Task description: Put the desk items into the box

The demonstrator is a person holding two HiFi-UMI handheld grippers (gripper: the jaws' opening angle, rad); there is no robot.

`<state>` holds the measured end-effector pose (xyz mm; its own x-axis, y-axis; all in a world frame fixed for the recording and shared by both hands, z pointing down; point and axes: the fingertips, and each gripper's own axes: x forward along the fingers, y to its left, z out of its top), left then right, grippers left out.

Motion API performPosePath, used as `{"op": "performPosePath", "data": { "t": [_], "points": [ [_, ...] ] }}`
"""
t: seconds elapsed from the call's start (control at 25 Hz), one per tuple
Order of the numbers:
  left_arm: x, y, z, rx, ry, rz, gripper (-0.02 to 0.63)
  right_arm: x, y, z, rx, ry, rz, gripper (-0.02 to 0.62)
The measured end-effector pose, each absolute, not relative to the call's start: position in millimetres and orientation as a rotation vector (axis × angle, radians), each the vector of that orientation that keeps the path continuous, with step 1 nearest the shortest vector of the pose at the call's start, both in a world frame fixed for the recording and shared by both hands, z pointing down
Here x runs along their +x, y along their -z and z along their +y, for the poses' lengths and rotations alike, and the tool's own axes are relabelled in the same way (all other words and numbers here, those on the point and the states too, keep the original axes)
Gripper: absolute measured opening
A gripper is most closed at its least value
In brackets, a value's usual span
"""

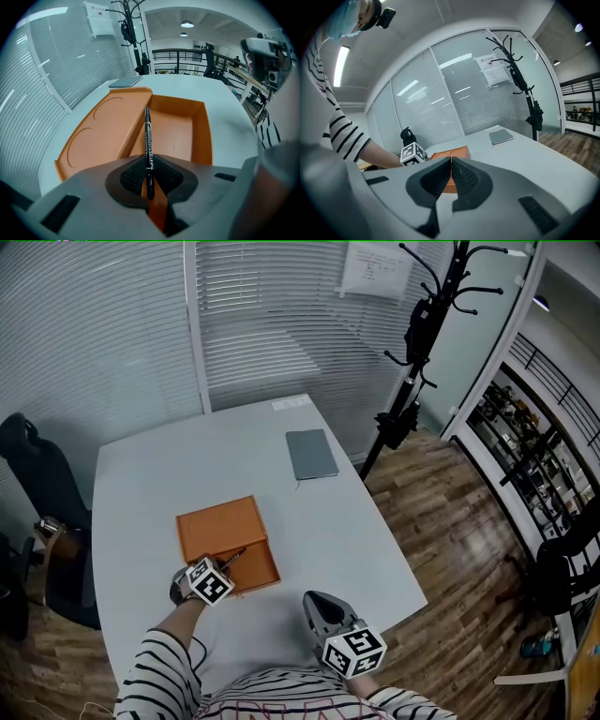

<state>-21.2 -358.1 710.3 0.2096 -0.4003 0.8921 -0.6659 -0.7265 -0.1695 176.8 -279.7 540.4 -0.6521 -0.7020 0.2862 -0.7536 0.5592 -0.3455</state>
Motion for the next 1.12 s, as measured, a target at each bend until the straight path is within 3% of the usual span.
{"op": "performPosePath", "data": {
  "t": [1.12],
  "points": [
    [-20, -732, -364, 2.143, -1.608, -1.026, 0.057, 193, -548, -289, 1.227, -0.687, -2.664, 0.026]
  ]
}}
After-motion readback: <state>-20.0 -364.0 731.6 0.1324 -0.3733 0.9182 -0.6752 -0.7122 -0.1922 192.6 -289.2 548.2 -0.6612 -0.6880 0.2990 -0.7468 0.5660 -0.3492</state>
